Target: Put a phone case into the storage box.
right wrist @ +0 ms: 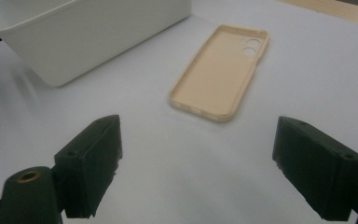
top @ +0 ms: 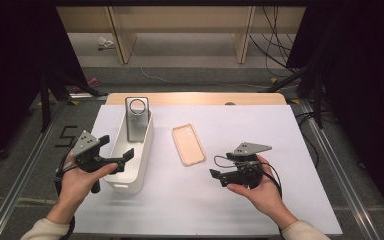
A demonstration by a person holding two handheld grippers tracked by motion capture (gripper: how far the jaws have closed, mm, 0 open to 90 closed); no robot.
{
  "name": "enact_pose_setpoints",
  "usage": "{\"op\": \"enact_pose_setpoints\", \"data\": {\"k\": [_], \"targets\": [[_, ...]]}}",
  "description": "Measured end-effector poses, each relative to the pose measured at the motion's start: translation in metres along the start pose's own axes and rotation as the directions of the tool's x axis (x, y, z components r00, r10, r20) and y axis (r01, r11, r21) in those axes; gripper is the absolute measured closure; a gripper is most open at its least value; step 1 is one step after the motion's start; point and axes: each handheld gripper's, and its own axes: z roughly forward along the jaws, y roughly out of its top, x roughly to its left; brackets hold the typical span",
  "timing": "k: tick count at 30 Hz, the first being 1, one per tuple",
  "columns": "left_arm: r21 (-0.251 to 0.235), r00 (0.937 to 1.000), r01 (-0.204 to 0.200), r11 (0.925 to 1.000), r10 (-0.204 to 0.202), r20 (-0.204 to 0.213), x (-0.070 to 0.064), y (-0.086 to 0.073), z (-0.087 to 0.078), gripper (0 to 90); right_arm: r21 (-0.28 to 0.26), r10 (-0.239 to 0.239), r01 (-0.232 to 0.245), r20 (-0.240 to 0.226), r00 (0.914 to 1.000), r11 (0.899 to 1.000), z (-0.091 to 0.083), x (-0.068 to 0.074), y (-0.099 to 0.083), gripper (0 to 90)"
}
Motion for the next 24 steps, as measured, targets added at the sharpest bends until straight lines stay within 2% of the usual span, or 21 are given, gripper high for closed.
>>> {"op": "enact_pose_setpoints", "data": {"k": [12, 24], "targets": [[0.02, 1.0, -0.007, 0.9998, 0.007, 0.003, -0.003, -0.008, 0.0, 0.0, -0.002, 0.001, -0.001, 0.0, 1.0, 1.0, -0.001, 0.0, 0.0, 16.5], [0.005, 0.9994, -0.017, 0.9998, 0.017, 0.03, -0.012, -0.01, -0.002, 0.0, 0.001, 0.0, 0.0, 0.002, 1.0, 1.0, 0.003, -0.002, 0.006, 16.3]]}}
